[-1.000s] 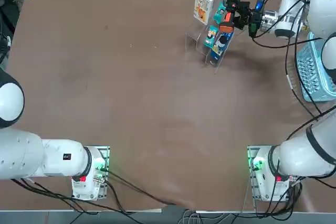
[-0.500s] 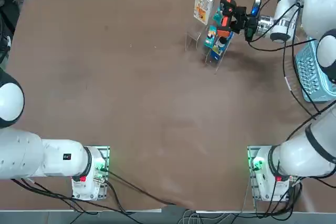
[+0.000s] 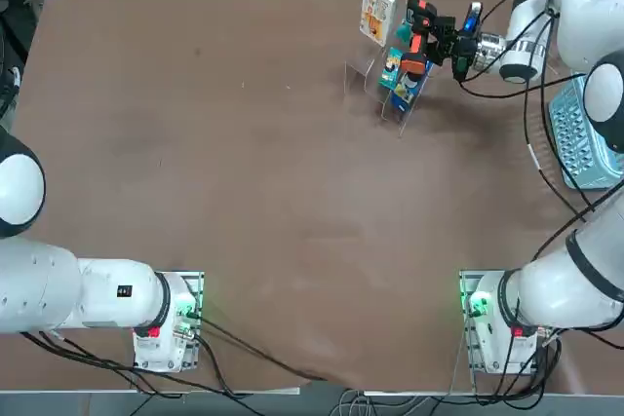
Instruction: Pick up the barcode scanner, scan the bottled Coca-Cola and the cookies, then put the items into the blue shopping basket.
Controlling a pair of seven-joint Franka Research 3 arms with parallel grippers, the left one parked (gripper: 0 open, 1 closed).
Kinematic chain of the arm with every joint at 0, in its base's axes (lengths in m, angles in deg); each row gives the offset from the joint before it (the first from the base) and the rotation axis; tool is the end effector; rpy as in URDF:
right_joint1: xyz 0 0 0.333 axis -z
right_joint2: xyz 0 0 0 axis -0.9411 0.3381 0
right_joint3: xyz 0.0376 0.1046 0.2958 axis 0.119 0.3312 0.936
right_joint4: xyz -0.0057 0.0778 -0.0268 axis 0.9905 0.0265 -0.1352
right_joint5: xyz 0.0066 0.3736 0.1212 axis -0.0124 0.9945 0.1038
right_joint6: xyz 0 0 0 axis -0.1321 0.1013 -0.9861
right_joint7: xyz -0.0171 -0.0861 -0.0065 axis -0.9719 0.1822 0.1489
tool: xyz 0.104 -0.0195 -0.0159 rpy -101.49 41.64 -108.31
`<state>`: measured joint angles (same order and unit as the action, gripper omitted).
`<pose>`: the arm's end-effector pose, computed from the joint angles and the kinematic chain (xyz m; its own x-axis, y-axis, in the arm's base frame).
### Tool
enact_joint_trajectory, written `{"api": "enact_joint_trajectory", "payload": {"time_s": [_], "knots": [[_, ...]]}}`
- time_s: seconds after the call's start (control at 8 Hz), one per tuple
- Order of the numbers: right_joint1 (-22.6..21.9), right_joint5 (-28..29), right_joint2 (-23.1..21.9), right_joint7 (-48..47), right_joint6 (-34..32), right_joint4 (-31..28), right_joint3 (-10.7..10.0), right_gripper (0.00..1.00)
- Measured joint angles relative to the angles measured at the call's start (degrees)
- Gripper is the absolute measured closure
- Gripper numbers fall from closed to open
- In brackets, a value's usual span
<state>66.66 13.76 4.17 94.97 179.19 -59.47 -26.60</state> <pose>0.5482 0.0814 0.2149 0.9529 -0.3006 -0.0412 -0.0625 -0.0616 -0.9961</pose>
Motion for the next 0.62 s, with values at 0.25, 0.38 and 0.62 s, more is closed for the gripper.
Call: {"api": "enact_joint_trajectory", "payload": {"time_s": [0.25,0.38,0.62], "knots": [[-0.01,0.00,-0.60,-0.01,-0.78,-1.35,0.00,0.55],[-0.01,0.00,-1.83,0.00,-0.94,-3.31,0.00,0.55],[-0.02,-0.02,-5.53,0.16,-0.97,-8.63,0.00,0.55]]}}
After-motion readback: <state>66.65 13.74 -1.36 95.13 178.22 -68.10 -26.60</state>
